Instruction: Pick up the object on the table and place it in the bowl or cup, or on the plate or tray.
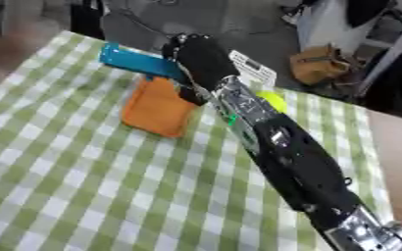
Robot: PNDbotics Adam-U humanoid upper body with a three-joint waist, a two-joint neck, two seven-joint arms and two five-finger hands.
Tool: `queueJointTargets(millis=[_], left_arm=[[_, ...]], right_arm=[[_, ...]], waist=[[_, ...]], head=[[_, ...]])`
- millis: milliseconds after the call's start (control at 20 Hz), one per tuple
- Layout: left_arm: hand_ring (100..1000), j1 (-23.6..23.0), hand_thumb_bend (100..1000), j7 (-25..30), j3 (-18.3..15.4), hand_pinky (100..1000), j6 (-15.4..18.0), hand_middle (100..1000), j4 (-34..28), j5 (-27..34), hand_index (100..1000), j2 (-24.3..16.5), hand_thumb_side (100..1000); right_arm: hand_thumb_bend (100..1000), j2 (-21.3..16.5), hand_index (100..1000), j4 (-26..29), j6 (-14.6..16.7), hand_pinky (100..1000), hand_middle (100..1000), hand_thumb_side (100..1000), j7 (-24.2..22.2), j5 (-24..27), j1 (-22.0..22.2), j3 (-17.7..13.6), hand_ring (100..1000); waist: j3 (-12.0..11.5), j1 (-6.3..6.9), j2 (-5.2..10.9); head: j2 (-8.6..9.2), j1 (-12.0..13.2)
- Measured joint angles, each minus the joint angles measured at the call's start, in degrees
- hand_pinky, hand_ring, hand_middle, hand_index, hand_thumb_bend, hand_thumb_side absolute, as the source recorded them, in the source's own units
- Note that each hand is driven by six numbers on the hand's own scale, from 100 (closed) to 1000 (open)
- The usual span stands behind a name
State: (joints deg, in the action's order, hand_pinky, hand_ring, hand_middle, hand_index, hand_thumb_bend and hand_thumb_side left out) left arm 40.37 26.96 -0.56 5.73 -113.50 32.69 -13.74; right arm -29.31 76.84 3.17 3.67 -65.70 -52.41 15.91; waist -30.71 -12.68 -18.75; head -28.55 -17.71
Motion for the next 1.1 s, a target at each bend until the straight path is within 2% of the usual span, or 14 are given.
queueJointTargets(millis=[350, 450, 1100], left_arm=[[726, 0.08, 229, 0.01, 0.01, 685, -0.01, 749, 0.00, 0.00, 819, 0.25, 789], [726, 0.11, 230, 0.02, 0.01, 685, 0.00, 749, 0.00, 0.00, 819, 0.25, 789], [724, 0.11, 227, 0.09, 0.01, 684, 0.06, 748, 0.00, 0.00, 818, 0.26, 792]], right_arm=[[100, 1.15, 623, -0.25, 6.21, 431, 467, 100, -3.52, 2.48, 0.37, 1.33, 494], [100, 1.37, 622, -0.99, 7.17, 429, 465, 100, -4.38, 3.09, 0.47, 1.29, 493], [100, 1.37, 626, -7.17, 4.90, 429, 469, 100, -2.61, 2.22, 0.52, -0.60, 499]], waist=[[-0.27, 0.00, -0.32], [-0.34, 0.00, -0.39], [-0.49, 0.00, -0.67]], head=[[-0.01, -0.02], [-0.01, -0.02], [0.42, 0.03]])
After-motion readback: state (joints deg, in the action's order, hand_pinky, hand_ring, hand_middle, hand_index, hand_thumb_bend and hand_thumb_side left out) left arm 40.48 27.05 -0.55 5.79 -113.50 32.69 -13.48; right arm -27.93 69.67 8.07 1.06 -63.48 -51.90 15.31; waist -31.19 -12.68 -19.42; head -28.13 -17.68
